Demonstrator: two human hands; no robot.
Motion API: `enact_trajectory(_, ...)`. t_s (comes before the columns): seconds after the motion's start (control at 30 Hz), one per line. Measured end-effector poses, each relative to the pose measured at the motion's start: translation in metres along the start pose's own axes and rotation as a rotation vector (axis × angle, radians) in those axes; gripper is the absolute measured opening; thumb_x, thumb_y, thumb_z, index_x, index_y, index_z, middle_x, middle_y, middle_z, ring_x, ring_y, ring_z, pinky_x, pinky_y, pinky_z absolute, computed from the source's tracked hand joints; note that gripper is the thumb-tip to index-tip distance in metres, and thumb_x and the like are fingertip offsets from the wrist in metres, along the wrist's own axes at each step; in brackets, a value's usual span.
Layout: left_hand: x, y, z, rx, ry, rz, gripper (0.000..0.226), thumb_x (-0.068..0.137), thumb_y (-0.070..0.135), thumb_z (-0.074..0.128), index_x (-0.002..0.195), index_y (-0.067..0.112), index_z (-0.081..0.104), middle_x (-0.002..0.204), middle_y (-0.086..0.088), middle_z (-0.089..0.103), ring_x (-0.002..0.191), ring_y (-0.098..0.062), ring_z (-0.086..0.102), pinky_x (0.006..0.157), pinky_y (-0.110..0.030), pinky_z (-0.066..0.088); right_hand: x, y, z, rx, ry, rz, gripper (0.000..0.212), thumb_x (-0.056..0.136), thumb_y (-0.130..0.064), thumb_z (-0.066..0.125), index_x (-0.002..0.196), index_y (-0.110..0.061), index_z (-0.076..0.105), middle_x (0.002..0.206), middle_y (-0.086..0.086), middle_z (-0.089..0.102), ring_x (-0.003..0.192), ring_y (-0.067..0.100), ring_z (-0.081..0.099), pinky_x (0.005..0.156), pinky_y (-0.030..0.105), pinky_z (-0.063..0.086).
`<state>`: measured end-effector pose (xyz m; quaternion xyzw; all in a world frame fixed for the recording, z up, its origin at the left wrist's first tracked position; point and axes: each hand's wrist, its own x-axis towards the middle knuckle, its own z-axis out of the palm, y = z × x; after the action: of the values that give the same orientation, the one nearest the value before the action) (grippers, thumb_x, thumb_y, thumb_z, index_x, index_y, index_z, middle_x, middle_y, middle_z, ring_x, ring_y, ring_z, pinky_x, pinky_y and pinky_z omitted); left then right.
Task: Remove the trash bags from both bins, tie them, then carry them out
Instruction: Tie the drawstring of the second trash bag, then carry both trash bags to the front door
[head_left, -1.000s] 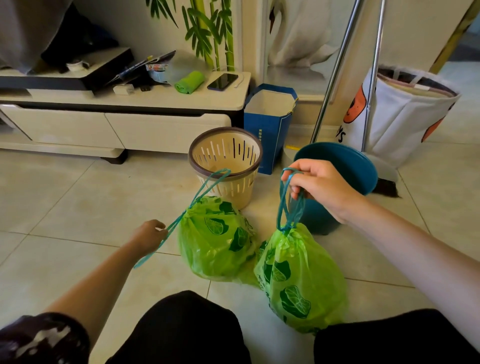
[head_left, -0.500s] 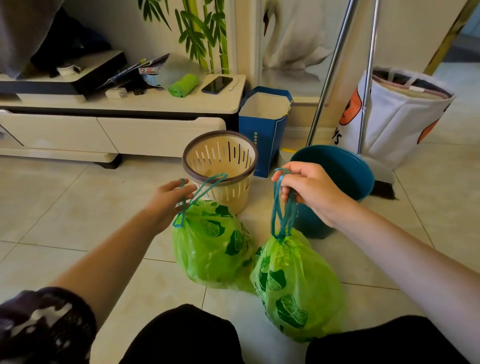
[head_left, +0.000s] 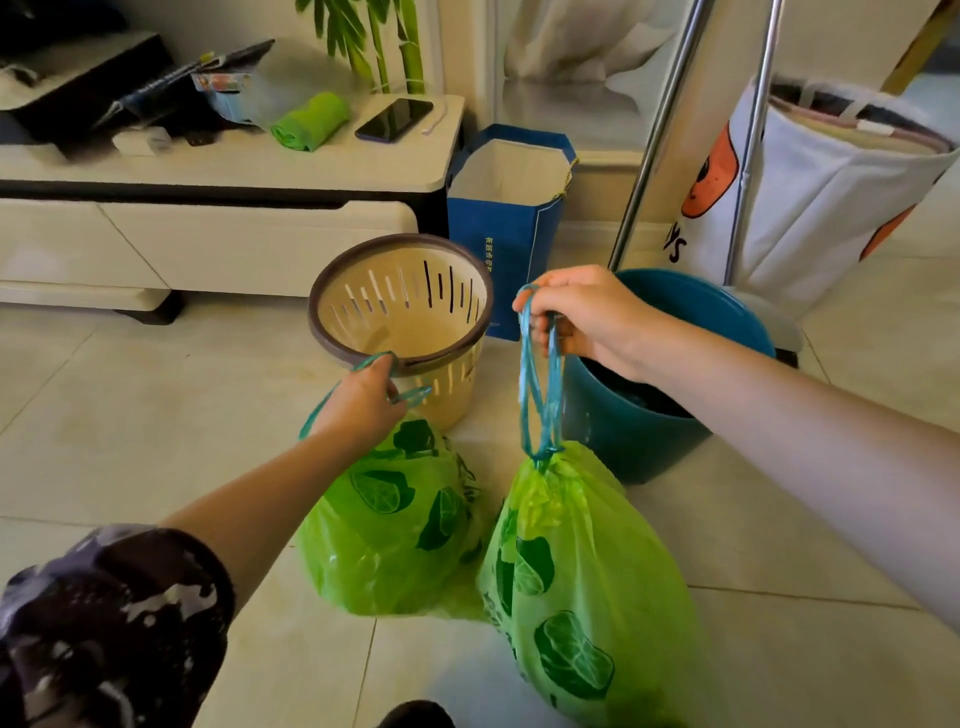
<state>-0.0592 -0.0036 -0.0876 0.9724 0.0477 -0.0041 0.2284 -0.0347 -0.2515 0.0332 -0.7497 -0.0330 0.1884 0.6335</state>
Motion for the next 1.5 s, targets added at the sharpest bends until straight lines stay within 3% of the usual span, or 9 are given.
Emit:
enact_trajectory(0.27, 0.011, 0.021, -0.019, -0.446, -0.171, -0.230, 0.017, 0.088, 0.014, 0.065, 0.076, 0.008, 0.054, 0.051, -0.003, 0.044, 0.036, -0.012, 0.042, 0.038, -0.021, 0.038, 0.035, -0.008, -0.007, -0.081, -0.287, 0.285, 0.017, 0.090, -0.012, 0.052, 0.074, -0.011, 0.059, 0.063, 0.003, 0.057, 0.058, 0.015, 0.055, 0.059, 0.026, 0.049)
enact_trajectory(0.43, -0.027, 0.054, -0.091, -0.458, -0.324, -0.333, 0.027, 0.087, 0.016, 0.066, 0.063, 0.008, 0.054, 0.048, -0.004, 0.052, 0.045, -0.015, 0.047, 0.051, -0.026, 0.042, -0.005, -0.043, -0.007, -0.256, -0.325, 0.367, 0.021, 0.086, -0.012, 0.054, 0.065, -0.012, 0.055, 0.061, 0.006, 0.062, 0.053, 0.014, 0.057, 0.060, 0.027, 0.045)
enact_trajectory(0.53, -0.055, 0.085, -0.133, -0.499, -0.377, -0.401, 0.025, 0.087, 0.014, 0.065, 0.064, 0.008, 0.058, 0.051, -0.003, 0.055, 0.044, -0.005, 0.051, 0.052, -0.020, 0.043, -0.043, -0.075, -0.010, -0.318, -0.303, 0.430, 0.022, 0.082, -0.010, 0.053, 0.061, -0.010, 0.056, 0.060, 0.007, 0.065, 0.048, 0.007, 0.051, 0.059, 0.026, 0.042)
enact_trajectory(0.63, -0.078, 0.116, -0.176, -0.526, -0.400, -0.462, 0.019, 0.087, 0.014, 0.064, 0.071, 0.005, 0.064, 0.057, -0.004, 0.059, 0.053, -0.010, 0.054, 0.061, -0.026, 0.045, -0.083, -0.106, -0.019, -0.334, -0.219, 0.513, 0.022, 0.078, -0.015, 0.056, 0.062, -0.003, 0.065, 0.063, 0.009, 0.068, 0.054, 0.011, 0.053, 0.060, 0.028, 0.044)
enact_trajectory(0.77, -0.098, 0.158, -0.231, -0.582, -0.403, -0.576, 0.017, 0.085, 0.015, 0.061, 0.083, 0.000, 0.068, 0.068, -0.006, 0.065, 0.071, -0.020, 0.059, 0.073, -0.035, 0.046, -0.135, -0.144, -0.031, -0.303, -0.111, 0.632, 0.018, 0.079, -0.018, 0.057, 0.069, -0.004, 0.065, 0.082, 0.015, 0.075, 0.075, 0.022, 0.063, 0.081, 0.040, 0.052)
enact_trajectory(0.93, -0.115, 0.212, -0.297, -0.614, -0.392, -0.597, 0.026, 0.088, 0.020, 0.059, 0.082, -0.003, 0.067, 0.073, -0.008, 0.069, 0.070, -0.018, 0.059, 0.078, -0.039, 0.049, -0.198, -0.214, -0.049, -0.196, 0.038, 0.741, 0.014, 0.087, -0.020, 0.056, 0.081, -0.008, 0.060, 0.074, 0.004, 0.066, 0.063, 0.013, 0.055, 0.058, 0.027, 0.038)
enact_trajectory(1.2, -0.139, 0.319, -0.399, -0.622, -0.520, -0.388, 0.033, 0.093, 0.020, 0.052, 0.073, -0.002, 0.065, 0.079, -0.015, 0.070, 0.071, -0.019, 0.057, 0.063, -0.025, 0.041, -0.278, -0.309, -0.077, -0.026, 0.372, 0.712, 0.021, 0.086, -0.018, 0.059, 0.086, 0.001, 0.067, 0.072, 0.004, 0.070, 0.071, 0.022, 0.058, 0.068, 0.032, 0.043)
enact_trajectory(1.37, -0.164, 0.375, -0.423, -0.614, -0.635, -0.278, 0.029, 0.094, 0.018, 0.051, 0.073, 0.003, 0.066, 0.066, -0.002, 0.066, 0.068, -0.010, 0.058, 0.069, -0.023, 0.042, -0.335, -0.346, -0.090, -0.015, 0.576, 0.690, 0.022, 0.085, -0.016, 0.059, 0.080, 0.004, 0.066, 0.072, 0.009, 0.069, 0.059, 0.019, 0.052, 0.053, 0.026, 0.036)
enact_trajectory(1.5, -0.190, 0.421, -0.425, -0.575, -0.705, -0.200, 0.032, 0.095, 0.018, 0.049, 0.069, 0.005, 0.063, 0.064, -0.003, 0.063, 0.071, -0.013, 0.058, 0.069, -0.024, 0.042, -0.394, -0.353, -0.113, 0.050, 0.731, 0.724, 0.022, 0.084, -0.015, 0.057, 0.078, 0.005, 0.065, 0.066, 0.002, 0.067, 0.049, 0.008, 0.049, 0.053, 0.026, 0.036)
